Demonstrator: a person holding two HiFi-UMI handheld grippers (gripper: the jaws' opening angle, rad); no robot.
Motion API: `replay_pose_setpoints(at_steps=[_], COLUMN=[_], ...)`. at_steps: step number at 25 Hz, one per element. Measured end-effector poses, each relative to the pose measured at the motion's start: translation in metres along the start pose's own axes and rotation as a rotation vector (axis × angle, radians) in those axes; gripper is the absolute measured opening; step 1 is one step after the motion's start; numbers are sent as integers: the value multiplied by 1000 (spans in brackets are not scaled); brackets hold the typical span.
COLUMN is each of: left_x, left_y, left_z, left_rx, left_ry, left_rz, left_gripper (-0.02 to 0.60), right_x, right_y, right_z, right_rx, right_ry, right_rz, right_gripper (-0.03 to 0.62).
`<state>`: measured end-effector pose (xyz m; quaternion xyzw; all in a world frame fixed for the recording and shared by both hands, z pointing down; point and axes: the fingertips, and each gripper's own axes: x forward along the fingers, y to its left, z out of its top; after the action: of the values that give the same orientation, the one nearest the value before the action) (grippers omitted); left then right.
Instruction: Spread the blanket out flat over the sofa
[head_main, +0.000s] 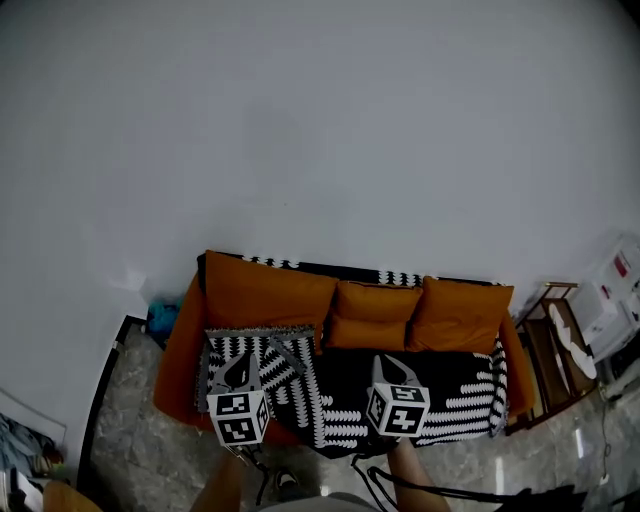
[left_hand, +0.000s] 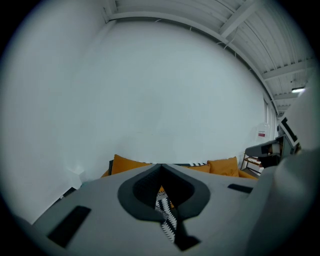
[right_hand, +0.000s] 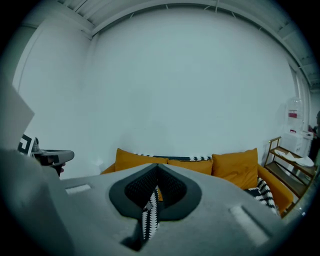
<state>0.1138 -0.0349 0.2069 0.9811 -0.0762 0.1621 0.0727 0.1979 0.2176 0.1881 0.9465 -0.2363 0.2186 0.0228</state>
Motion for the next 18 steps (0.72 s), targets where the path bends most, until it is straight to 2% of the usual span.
replay_pose_setpoints(at_steps=[7,13,18], left_x=[34,59,79], left_y=[2,1,-4], left_z=[-11,-17,-7], left_rx=[-3,-28,-13], left_ry=[56,81,88], left_rz=[2,47,62], left_gripper=[5,5,5], right_x=[35,75,102], right_y=[-10,-12,-18], right_z=[-7,8,16], right_rx=[6,-12,-26], right_ry=[59,61,77], right_rz=[-19,37,68], right_gripper=[5,5,5])
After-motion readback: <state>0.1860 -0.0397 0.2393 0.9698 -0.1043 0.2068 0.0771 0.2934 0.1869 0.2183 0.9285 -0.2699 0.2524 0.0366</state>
